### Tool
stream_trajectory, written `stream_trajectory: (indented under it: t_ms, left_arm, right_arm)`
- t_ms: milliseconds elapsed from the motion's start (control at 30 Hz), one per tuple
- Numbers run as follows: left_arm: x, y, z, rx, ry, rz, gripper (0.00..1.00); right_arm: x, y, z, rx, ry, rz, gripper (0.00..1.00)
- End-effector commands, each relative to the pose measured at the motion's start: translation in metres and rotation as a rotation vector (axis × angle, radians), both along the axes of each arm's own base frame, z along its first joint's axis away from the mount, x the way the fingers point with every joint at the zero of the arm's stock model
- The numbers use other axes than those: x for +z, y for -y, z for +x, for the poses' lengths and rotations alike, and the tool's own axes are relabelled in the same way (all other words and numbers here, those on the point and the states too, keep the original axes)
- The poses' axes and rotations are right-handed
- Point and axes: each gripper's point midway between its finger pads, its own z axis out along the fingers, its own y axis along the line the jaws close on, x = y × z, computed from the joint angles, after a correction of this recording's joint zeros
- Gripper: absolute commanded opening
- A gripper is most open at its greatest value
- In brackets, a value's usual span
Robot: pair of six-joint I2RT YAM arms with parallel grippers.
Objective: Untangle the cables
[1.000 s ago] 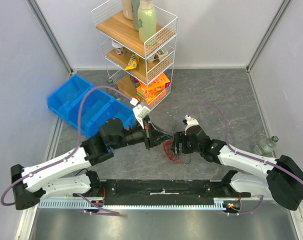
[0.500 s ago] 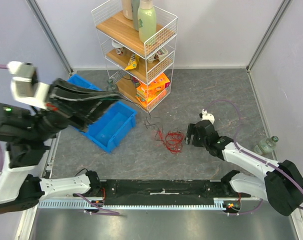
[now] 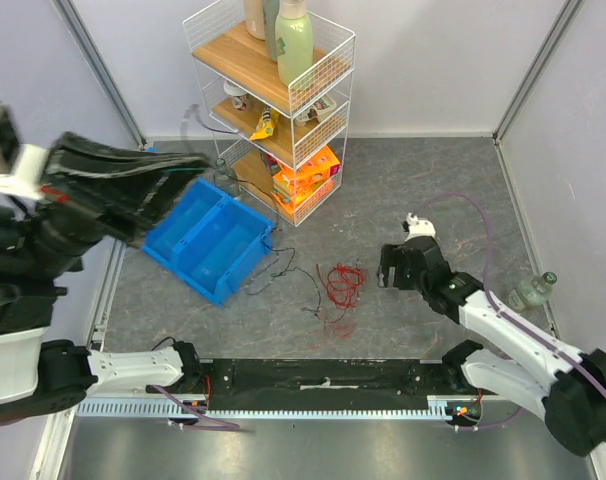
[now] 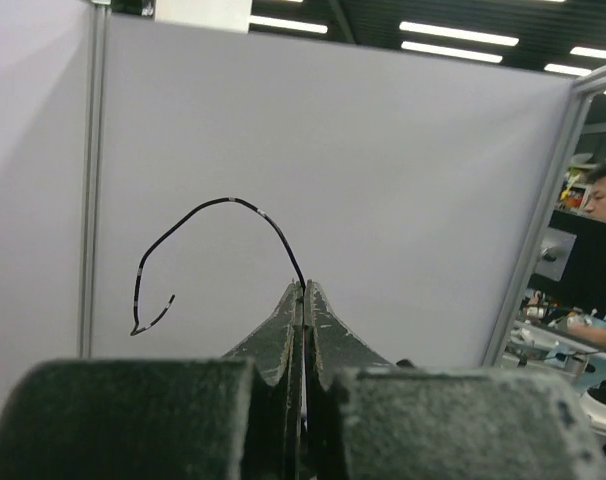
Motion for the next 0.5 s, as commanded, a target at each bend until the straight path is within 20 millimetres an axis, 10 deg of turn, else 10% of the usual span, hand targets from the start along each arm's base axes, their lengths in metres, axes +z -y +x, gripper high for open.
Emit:
stream_trajectory:
  t_ms: [0,167,467]
  left_arm:
    - [-0.041,0.041,0.036,0.071,-0.077,0.131,0.02]
    - [-0.058,0.049,0.049,0.11,-0.104,0.166,0.02]
    - [-0.068,0.051,0.053,0.127,-0.115,0.184,0.02]
  right_arm:
    - [0.084,-0.067,-0.005,0.322,0.224,0.136,0.89]
    - [0.161,-0.13,-0.062,0.714,0.385,0.495,0.89]
    - [0.244,-0.147,-0.108,0.972,0.624,0.749,0.93]
